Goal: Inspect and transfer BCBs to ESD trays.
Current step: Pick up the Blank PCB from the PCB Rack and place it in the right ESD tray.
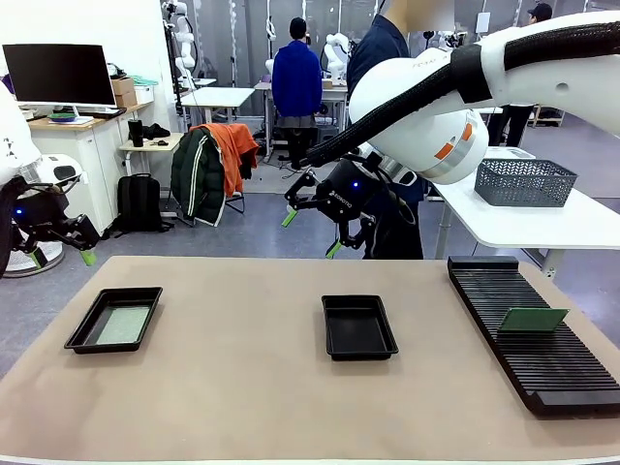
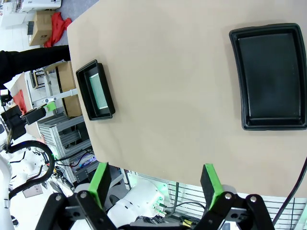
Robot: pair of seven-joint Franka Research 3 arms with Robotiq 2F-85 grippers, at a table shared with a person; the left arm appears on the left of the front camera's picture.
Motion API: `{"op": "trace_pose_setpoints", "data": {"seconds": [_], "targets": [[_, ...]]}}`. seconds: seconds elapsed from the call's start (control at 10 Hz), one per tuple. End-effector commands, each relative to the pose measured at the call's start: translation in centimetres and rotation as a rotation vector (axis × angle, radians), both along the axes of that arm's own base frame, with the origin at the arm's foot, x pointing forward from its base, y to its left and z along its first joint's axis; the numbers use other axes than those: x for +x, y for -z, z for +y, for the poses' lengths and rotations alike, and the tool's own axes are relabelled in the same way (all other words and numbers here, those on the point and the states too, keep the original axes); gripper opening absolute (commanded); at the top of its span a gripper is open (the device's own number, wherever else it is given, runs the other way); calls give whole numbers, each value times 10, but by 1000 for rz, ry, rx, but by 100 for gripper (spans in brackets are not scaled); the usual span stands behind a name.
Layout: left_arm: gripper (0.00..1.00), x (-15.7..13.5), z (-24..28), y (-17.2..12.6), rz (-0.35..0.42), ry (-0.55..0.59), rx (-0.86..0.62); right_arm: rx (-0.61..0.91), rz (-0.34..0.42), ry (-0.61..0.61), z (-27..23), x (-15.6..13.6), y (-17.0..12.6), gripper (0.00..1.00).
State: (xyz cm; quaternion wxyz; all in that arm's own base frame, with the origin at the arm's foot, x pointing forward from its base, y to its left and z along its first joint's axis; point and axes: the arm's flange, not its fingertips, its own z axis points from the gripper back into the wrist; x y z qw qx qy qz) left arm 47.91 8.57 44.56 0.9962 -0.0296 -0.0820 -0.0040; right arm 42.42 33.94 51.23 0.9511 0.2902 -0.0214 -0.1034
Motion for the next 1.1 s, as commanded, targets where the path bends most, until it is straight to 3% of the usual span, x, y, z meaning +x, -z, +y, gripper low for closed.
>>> {"op": "trace_pose_setpoints", "data": {"seconds": [0.0, 0.4, 0.7, 0.8, 1.0], "targets": [[100, -1, 0, 3, -4, -3, 0, -20, 8, 16, 2, 1, -1, 100], [100, -1, 0, 3, -4, -3, 0, 0, 0, 0, 0, 0, 0, 100], [100, -1, 0, 3, -4, -3, 0, -6, -211, -338, -81, -32, -41, 100], [100, -1, 0, 3, -4, -3, 0, -49, -266, -385, -116, -40, -65, 100], [100, -1, 0, 3, -4, -3, 0, -121, -342, -664, -181, -50, -110, 100]]}}
